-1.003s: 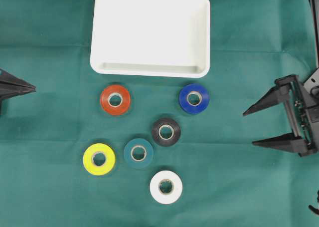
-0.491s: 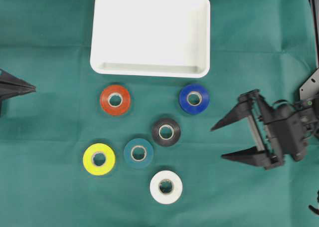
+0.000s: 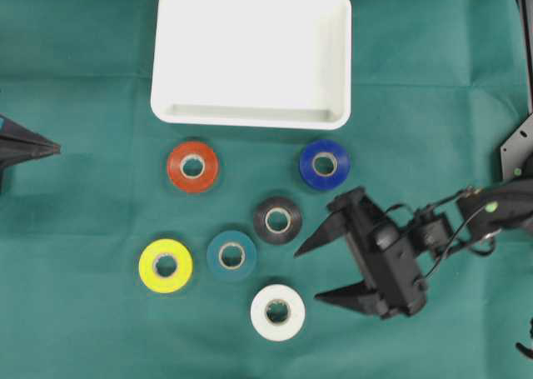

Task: Put the tape into the white case with the right arm.
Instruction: 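Move the right gripper over the white tape roll, then lower the right gripper into the white roll's core and close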

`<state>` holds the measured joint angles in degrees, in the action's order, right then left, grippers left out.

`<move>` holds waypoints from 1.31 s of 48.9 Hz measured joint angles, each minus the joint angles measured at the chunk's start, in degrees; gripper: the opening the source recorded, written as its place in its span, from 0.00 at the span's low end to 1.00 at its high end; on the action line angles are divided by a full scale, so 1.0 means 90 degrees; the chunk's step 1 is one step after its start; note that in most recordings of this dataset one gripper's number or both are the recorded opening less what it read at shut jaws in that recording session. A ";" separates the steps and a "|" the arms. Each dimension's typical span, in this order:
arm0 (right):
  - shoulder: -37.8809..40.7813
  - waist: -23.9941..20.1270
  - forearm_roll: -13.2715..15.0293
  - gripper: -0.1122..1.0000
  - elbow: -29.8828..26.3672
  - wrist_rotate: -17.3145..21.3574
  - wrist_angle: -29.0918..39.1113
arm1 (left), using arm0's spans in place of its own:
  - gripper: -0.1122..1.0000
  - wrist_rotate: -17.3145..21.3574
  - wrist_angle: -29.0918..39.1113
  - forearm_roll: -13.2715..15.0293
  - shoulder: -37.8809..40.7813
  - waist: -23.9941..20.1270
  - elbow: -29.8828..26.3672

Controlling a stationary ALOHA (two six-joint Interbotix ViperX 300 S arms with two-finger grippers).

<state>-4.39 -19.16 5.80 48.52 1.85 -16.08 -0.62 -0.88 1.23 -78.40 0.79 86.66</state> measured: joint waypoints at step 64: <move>0.1338 -0.0273 0.0000 0.67 -0.1826 0.1494 0.2861 | 0.11 -0.0039 0.0000 0.0000 -0.0010 0.0000 0.0117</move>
<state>7.65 -21.62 5.80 32.08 15.29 9.67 -0.97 -0.88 1.23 -78.49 0.79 87.71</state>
